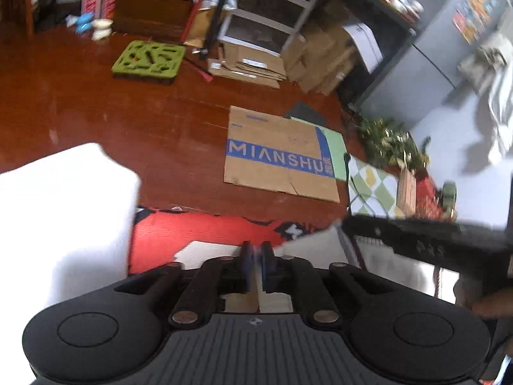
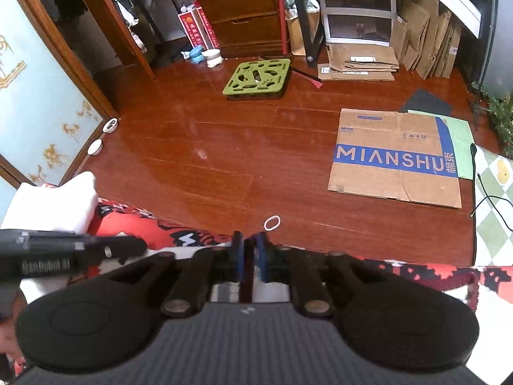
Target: Fold clothes
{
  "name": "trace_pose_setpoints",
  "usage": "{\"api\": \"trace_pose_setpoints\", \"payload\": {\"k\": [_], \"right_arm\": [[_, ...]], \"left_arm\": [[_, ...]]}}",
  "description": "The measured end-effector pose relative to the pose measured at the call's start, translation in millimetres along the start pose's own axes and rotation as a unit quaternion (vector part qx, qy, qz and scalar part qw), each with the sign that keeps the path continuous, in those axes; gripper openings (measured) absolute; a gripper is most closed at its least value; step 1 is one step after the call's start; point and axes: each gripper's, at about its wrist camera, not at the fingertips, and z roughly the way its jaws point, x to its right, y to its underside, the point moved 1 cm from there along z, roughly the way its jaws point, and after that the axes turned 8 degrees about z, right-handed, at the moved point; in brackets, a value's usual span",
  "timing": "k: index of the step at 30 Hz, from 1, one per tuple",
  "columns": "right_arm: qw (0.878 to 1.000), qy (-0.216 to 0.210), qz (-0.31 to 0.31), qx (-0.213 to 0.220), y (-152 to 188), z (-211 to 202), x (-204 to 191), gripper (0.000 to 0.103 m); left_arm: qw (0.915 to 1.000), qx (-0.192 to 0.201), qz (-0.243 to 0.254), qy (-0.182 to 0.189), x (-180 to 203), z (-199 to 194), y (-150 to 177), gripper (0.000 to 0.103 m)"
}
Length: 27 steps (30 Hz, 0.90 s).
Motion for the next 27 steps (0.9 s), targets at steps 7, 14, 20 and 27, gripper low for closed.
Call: {"api": "trace_pose_setpoints", "payload": {"k": [7, 14, 20, 27], "right_arm": [[0.999, -0.027, -0.027, -0.022, 43, -43, -18, 0.016], [0.997, -0.032, -0.033, -0.057, 112, -66, -43, 0.016], [0.996, -0.019, -0.059, -0.06, 136, -64, -66, 0.016], [0.998, 0.012, -0.052, -0.019, 97, -25, -76, 0.008]], "left_arm": [[0.9971, 0.014, -0.048, 0.058, 2, -55, 25, 0.01], [0.9934, -0.045, -0.057, 0.089, 14, -78, 100, 0.008], [0.9952, -0.054, -0.06, 0.055, -2, -80, 140, 0.003], [0.9889, -0.033, -0.119, 0.083, -27, -85, 142, 0.003]]}}
